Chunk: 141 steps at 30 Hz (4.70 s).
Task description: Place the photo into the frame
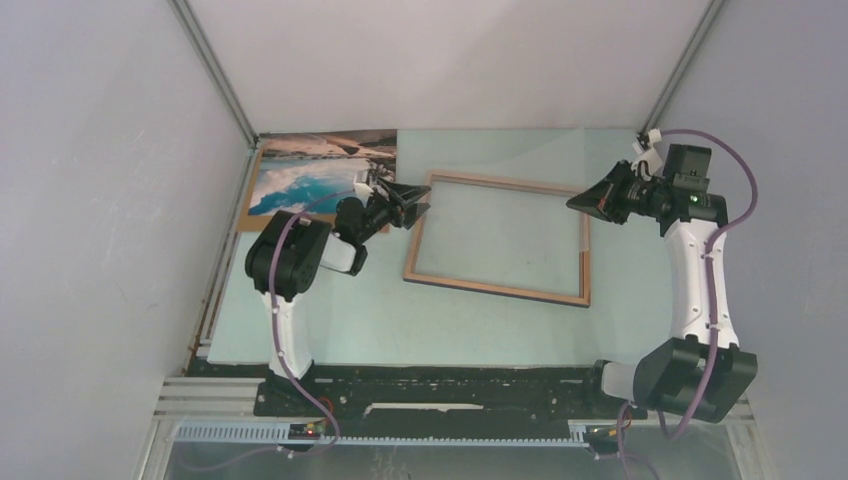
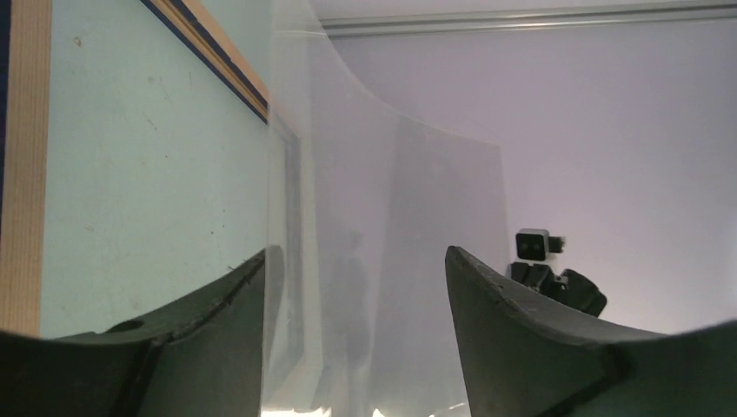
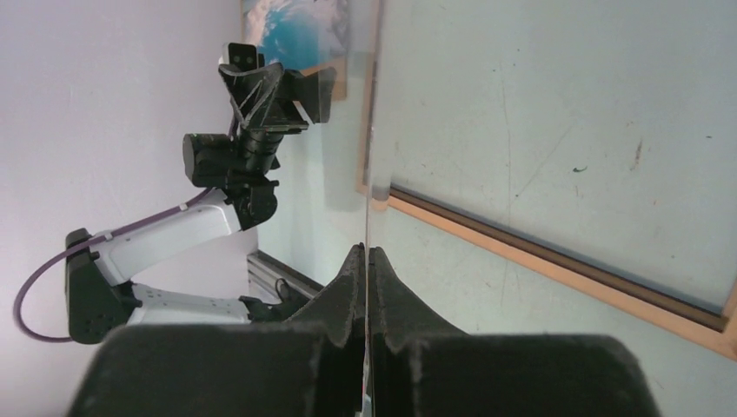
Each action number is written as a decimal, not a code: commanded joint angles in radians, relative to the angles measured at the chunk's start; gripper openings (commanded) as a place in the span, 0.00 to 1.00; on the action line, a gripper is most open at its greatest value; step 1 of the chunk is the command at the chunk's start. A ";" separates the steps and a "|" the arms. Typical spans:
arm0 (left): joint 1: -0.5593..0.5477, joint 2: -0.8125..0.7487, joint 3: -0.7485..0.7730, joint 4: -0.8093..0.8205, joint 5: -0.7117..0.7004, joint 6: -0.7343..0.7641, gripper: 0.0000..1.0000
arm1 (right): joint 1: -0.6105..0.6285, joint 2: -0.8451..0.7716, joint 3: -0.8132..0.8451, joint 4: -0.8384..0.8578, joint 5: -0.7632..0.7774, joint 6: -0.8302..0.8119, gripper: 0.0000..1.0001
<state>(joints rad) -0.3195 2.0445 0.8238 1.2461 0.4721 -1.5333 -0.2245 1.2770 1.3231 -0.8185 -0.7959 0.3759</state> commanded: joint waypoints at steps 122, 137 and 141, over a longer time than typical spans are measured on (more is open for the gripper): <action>-0.025 -0.062 0.202 -0.614 0.011 0.275 0.42 | -0.219 0.527 -0.326 0.489 -0.259 0.045 0.00; -0.032 -0.041 0.218 -0.613 0.014 0.265 0.42 | -0.242 0.564 -0.325 0.539 -0.260 0.074 0.00; -0.032 -0.032 0.228 -0.613 0.016 0.264 0.42 | -0.241 0.590 -0.317 0.552 -0.257 0.082 0.00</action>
<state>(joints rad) -0.3428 2.0453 1.0420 0.6094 0.4747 -1.2747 -0.4603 1.8545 0.9966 -0.2993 -1.0382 0.4496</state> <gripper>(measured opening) 0.419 0.007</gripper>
